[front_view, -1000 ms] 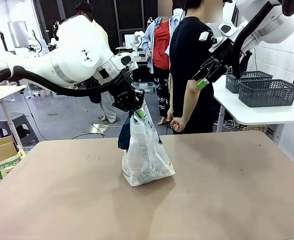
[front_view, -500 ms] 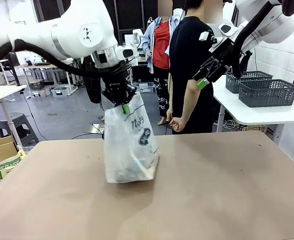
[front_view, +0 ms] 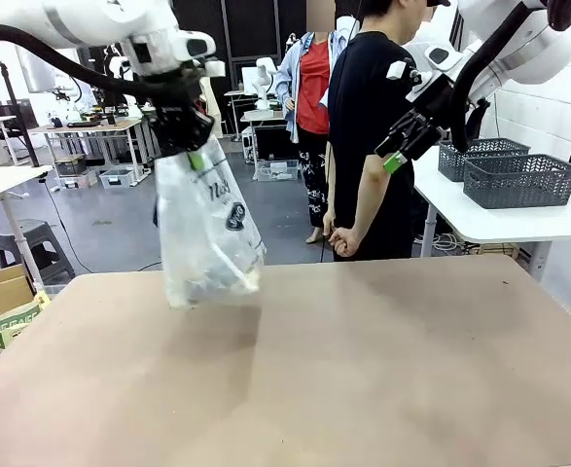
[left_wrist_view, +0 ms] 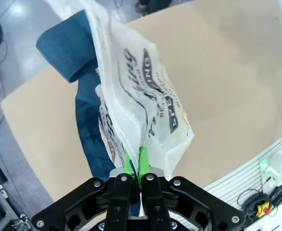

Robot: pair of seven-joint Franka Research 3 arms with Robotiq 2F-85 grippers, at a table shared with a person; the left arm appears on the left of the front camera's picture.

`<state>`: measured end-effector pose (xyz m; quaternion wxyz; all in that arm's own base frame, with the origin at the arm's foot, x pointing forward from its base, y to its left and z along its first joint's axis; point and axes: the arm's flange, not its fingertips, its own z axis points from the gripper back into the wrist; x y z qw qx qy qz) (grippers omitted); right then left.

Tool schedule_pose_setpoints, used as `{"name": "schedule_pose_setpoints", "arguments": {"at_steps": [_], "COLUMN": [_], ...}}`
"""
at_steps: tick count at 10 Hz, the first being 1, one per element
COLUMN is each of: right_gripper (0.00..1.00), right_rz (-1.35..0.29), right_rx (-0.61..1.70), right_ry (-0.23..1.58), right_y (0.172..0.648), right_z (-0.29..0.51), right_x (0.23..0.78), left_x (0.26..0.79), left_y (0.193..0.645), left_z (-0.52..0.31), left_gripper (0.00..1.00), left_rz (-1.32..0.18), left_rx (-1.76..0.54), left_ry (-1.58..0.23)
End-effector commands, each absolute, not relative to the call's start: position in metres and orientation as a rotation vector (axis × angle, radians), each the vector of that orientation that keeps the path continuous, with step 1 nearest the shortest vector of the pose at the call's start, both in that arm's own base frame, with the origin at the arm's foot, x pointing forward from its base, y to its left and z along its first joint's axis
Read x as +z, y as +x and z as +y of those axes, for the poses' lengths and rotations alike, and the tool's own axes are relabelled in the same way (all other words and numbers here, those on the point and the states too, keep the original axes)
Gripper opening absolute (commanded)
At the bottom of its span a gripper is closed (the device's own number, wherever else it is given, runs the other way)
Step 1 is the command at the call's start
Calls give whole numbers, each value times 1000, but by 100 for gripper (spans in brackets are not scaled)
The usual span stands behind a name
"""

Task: Transfer purchased items from the store into the shopping bag.
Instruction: Move the Reusable shopping bag to the right side of the table.

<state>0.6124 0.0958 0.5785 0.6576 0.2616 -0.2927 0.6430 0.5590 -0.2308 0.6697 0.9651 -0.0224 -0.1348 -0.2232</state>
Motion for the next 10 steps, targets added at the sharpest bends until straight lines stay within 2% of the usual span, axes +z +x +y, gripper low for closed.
{"name": "schedule_pose_setpoints", "arguments": {"at_steps": [1,3,5,8,9,10], "right_gripper": [100,100,100,100,100,100], "right_rz": [-661,-661,-661,-661,-661,-661], "right_rx": [1457,1457,1457,1457,1457,1457], "right_ry": [586,586,586,586,586,586], "right_y": [612,612,612,612,612,612], "right_z": [96,96,96,96,96,96], "right_x": [578,578,578,578,578,578], "left_x": [682,692,696,699,695,695], "left_y": [542,535,521,493,519,519], "left_z": [-186,-145,-110,-70,-92,-92], "left_gripper": [0,0,0,0,0,0], "left_rz": [-334,-362,-316,-316,-275,-275], "left_rx": [-443,-444,-497,-465,-478,-478], "left_ry": [-27,75,153,156,141,141]}}
